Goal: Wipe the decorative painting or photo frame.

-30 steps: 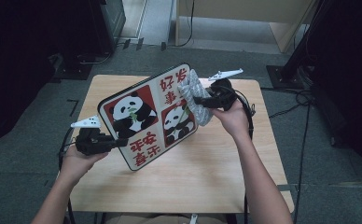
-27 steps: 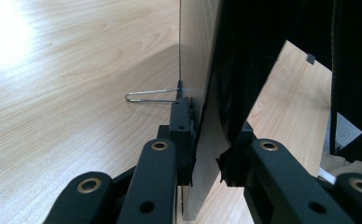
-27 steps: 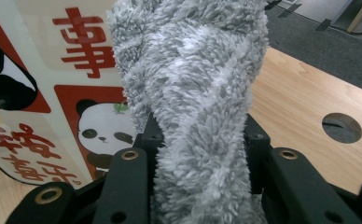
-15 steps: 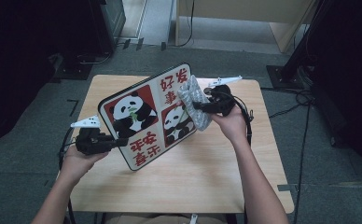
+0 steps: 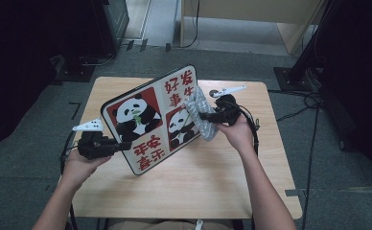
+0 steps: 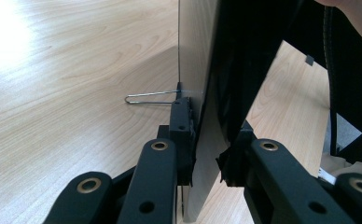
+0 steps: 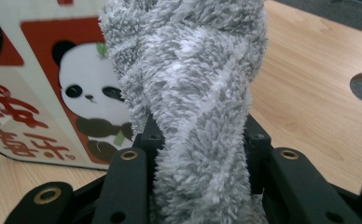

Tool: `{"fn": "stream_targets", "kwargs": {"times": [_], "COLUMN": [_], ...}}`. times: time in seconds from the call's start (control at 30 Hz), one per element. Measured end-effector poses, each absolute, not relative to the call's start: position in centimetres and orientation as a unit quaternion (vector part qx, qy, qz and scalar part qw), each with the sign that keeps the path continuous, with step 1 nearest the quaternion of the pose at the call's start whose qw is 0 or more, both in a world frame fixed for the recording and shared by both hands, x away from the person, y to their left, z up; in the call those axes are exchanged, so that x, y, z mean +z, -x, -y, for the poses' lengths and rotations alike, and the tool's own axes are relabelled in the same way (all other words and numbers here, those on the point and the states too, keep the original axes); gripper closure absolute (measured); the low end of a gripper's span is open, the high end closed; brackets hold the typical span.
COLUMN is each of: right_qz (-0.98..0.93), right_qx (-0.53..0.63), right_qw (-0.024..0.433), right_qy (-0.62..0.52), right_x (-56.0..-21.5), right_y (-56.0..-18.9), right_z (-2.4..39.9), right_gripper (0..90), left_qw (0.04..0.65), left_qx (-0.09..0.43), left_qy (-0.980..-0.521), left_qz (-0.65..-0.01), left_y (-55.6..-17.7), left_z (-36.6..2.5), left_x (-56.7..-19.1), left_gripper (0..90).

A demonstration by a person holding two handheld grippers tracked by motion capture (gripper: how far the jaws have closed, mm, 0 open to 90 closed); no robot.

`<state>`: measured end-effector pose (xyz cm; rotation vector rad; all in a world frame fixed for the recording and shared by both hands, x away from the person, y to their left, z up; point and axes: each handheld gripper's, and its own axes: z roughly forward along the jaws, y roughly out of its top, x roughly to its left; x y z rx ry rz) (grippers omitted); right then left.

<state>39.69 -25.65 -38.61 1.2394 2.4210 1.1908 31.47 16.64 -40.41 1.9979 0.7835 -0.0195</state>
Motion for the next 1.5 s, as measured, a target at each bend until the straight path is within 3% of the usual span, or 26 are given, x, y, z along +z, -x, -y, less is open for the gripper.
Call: {"fn": "stream_targets", "kwargs": {"times": [1.5], "right_qz": [-0.842], "right_qx": [0.293], "right_qw": [0.032], "right_qy": [-0.452], "right_x": [-46.7], "right_y": [-39.2], "right_z": [25.8], "right_gripper": [63.3], "left_qw": [0.476], "left_qx": [-0.005], "left_qy": [-0.821], "left_qz": [-0.314], "left_y": [-31.4], "left_z": [-16.6], "left_x": [-40.4], "left_gripper": [78.4]}}
